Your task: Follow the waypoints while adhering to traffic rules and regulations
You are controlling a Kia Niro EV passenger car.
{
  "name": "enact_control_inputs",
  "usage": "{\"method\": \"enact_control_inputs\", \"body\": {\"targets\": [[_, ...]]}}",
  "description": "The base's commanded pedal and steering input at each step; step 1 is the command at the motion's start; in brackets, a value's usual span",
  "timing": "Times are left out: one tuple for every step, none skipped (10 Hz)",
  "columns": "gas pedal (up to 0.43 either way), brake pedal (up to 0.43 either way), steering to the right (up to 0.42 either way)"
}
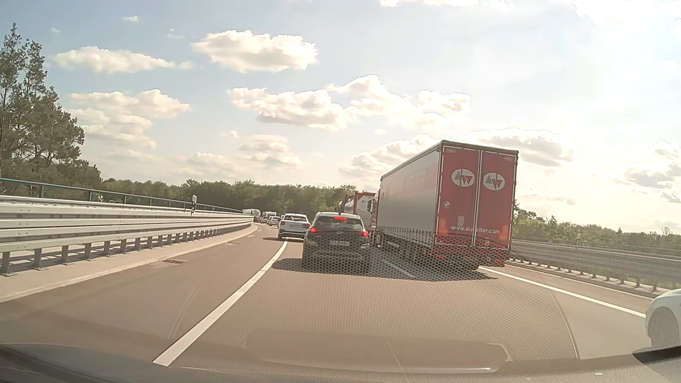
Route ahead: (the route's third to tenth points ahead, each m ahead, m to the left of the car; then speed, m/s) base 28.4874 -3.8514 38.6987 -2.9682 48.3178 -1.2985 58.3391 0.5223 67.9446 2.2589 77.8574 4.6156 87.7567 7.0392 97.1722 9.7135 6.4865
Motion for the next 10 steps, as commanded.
{"method": "enact_control_inputs", "body": {"targets": [[0.079, 0.000, -0.015], [0.067, 0.000, -0.015], [0.028, 0.000, -0.016], [0.000, 0.000, -0.015], [0.000, 0.000, -0.016], [0.000, 0.000, -0.016], [0.000, 0.000, -0.016], [0.000, 0.000, -0.018], [0.000, 0.000, -0.019], [0.000, 0.000, -0.019]]}}
